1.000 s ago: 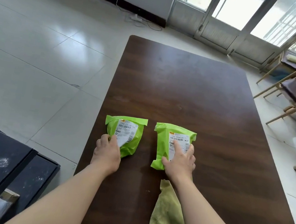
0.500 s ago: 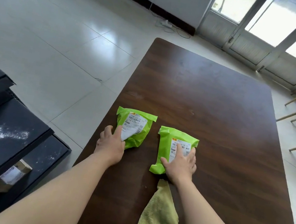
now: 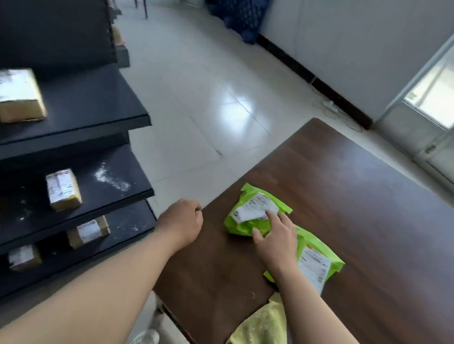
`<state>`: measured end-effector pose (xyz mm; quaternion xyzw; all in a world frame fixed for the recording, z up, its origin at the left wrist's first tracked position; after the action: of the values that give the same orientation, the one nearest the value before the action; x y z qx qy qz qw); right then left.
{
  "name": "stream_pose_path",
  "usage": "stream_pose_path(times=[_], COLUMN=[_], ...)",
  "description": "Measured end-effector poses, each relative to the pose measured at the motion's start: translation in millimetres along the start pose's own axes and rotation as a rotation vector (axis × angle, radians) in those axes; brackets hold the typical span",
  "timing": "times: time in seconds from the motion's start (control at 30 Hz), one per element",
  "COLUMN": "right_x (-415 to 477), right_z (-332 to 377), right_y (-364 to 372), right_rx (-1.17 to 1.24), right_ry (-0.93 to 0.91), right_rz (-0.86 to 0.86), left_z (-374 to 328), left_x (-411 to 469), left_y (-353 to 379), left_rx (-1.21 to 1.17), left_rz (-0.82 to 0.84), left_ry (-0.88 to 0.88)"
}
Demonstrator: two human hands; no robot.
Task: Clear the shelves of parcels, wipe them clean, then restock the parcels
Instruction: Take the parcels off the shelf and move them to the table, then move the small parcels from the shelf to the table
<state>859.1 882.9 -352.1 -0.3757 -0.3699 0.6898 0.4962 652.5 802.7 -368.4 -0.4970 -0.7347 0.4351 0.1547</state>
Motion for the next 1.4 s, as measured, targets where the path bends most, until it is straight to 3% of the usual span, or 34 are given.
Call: stream_pose_path(times=[0.4,0.73,1.03,1.4], right_x=[-62,-118,-135,-79], right_z=[179,298,374,394], right_y=[94,197,309,451], right_rx=[-0.014,-0.048,-0.077,-0.06], right_ry=[-0.424,-0.636,-0.623,-0.517], right_rz=[0.201,0.342,0.387,0.364], left_z=[197,341,463,590], left_x=[-101,-165,-150,-67], left_y=[-109,-152,-171,-131], left_rx=[-0.094,-0.179,-0.249,-0.267], left_rz=[-0.322,-0.441,-0.427,-0.417], left_ry=[-0.438,-0.661,-0.703,-0.657])
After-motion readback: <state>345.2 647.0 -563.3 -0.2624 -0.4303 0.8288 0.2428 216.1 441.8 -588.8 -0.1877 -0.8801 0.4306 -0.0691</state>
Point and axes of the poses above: each hand's wrist, its own x-axis towards the middle knuckle, its own y-axis out of the palm, z = x × y, the point moved 8 cm from there along x, towards the middle knuckle, and after that the axes turned 1 degree about -z, right-handed, at the moved point
